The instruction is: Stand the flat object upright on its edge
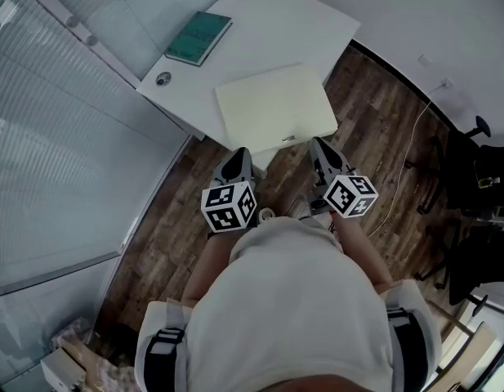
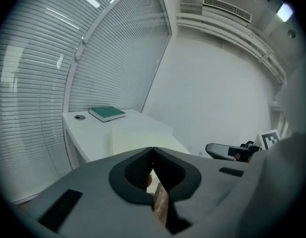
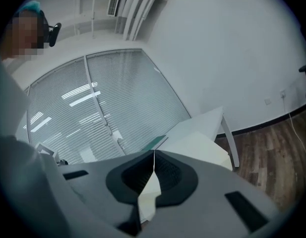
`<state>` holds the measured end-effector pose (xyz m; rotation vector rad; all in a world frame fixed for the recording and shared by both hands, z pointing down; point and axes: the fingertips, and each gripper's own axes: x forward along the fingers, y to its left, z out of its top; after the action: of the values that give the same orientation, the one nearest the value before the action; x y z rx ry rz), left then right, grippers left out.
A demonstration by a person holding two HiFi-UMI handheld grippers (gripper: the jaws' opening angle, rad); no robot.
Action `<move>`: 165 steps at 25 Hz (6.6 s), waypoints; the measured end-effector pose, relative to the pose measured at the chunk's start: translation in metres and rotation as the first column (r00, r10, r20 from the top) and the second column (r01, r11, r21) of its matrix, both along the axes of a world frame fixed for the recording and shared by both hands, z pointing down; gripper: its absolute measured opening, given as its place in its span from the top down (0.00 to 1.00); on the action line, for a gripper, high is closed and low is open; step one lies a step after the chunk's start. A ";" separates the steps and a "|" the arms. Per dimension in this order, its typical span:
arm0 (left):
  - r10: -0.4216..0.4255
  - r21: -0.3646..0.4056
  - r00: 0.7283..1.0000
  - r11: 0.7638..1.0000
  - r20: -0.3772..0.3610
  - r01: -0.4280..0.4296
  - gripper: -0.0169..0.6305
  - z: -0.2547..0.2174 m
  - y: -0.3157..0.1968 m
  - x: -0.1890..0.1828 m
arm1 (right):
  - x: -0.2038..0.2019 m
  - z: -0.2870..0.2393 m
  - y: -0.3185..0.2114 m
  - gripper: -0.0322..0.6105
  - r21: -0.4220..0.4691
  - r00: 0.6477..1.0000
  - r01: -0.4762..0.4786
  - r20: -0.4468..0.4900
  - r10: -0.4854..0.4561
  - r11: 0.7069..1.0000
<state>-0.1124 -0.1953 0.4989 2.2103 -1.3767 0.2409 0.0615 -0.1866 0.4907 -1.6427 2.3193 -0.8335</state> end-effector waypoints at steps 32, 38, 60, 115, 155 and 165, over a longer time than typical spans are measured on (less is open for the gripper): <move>-0.046 -0.028 0.998 0.999 0.031 0.046 0.94 0.012 -0.006 0.016 | 0.033 0.117 -0.031 0.27 -0.171 0.727 0.021 0.679 0.103 0.985; -0.089 -0.038 0.995 0.995 0.037 0.091 0.94 0.015 -0.012 0.005 | 0.031 0.136 -0.052 0.26 -0.249 0.683 0.000 0.707 0.182 0.969; -0.158 -0.049 0.987 0.986 0.042 0.160 0.94 0.019 -0.027 -0.021 | 0.030 0.144 -0.116 0.26 -0.259 0.678 -0.063 0.698 0.232 0.964; -0.216 0.025 0.976 0.976 0.002 0.216 0.94 -0.003 0.010 -0.046 | -0.021 -0.055 -0.165 0.55 0.123 0.999 0.038 0.033 -0.042 0.992; -0.213 0.004 0.977 0.977 0.029 0.213 0.94 0.007 0.018 -0.060 | -0.099 -0.081 -0.194 0.53 0.308 0.854 0.179 -0.520 0.008 0.934; -0.211 -0.002 0.977 0.977 0.029 0.211 0.94 0.008 0.022 -0.060 | -0.099 -0.079 -0.193 0.40 0.303 0.864 0.168 -0.503 0.008 0.938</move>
<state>-0.1723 -0.1731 0.5071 2.0430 -1.6105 0.1998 -0.0374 -0.3796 0.4119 -1.7606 2.6804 0.0172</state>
